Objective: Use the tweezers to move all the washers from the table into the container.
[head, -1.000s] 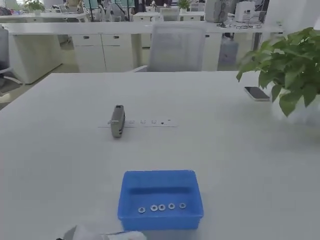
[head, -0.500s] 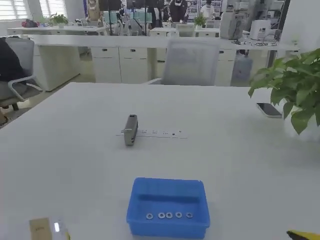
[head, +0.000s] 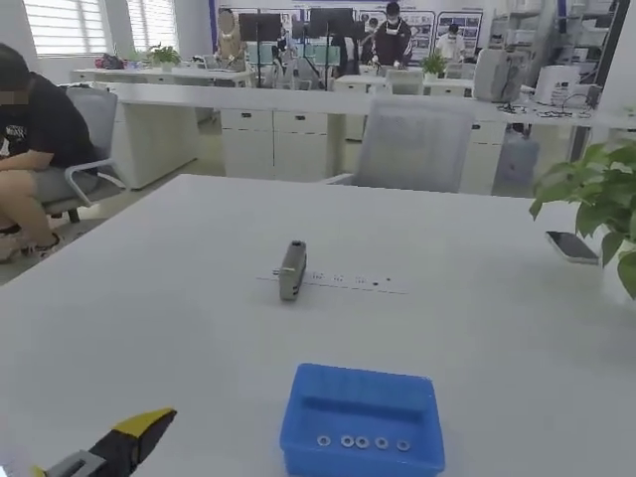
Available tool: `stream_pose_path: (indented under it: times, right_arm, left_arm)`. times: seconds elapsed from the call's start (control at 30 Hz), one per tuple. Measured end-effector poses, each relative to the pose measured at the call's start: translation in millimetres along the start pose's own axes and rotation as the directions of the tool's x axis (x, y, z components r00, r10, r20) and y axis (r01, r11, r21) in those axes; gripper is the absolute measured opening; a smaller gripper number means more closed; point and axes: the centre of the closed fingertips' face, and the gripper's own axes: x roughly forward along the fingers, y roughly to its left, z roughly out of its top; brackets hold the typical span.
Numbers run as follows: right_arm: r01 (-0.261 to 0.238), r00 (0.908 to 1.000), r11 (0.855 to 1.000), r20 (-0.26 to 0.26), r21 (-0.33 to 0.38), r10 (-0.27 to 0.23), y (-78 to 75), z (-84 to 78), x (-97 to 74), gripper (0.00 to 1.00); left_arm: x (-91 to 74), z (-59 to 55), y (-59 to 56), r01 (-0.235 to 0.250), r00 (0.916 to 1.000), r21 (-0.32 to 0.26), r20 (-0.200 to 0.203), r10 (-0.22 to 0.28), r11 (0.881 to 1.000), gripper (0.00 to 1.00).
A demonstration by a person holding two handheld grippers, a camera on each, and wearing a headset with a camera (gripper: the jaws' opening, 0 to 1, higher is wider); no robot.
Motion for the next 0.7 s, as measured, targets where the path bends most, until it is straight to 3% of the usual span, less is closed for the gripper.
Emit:
stream_pose_path:
  times: [0.07,0.1,0.23,0.5,0.7]
  right_arm:
    - [0.009,0.9999,1.0,0.009,0.016,-0.009,-1.7,1.2,-0.5,0.99]
    - [0.014,0.9998,1.0,0.012,0.02,-0.015,-2.3,1.5,-0.8,0.99]
    - [0.018,0.9996,0.999,0.02,0.032,-0.019,-1.2,-1.6,-1.8,0.99]
    - [0.022,0.9998,0.995,0.005,-0.095,-0.021,9.5,0.7,0.9,0.99]
    - [0.028,0.9996,0.998,0.009,-0.049,-0.027,2.1,-0.4,-0.1,0.99]
  left_arm:
    - [-1.2,1.8,7.2,-0.048,0.9985,-0.03,0.026,0.049,0.998,0.99]
    - [-2.3,1.3,7.8,-0.046,0.9985,-0.025,0.027,0.047,0.999,0.98]
    - [-2.7,12.2,17.4,-0.086,0.9881,-0.063,0.122,0.094,0.994,0.99]
    - [0.1,9.1,14.8,-0.089,0.989,-0.028,0.116,0.092,0.996,0.99]
    - [0.3,10.0,13.4,-0.08,0.9885,-0.025,0.127,0.083,0.996,0.99]
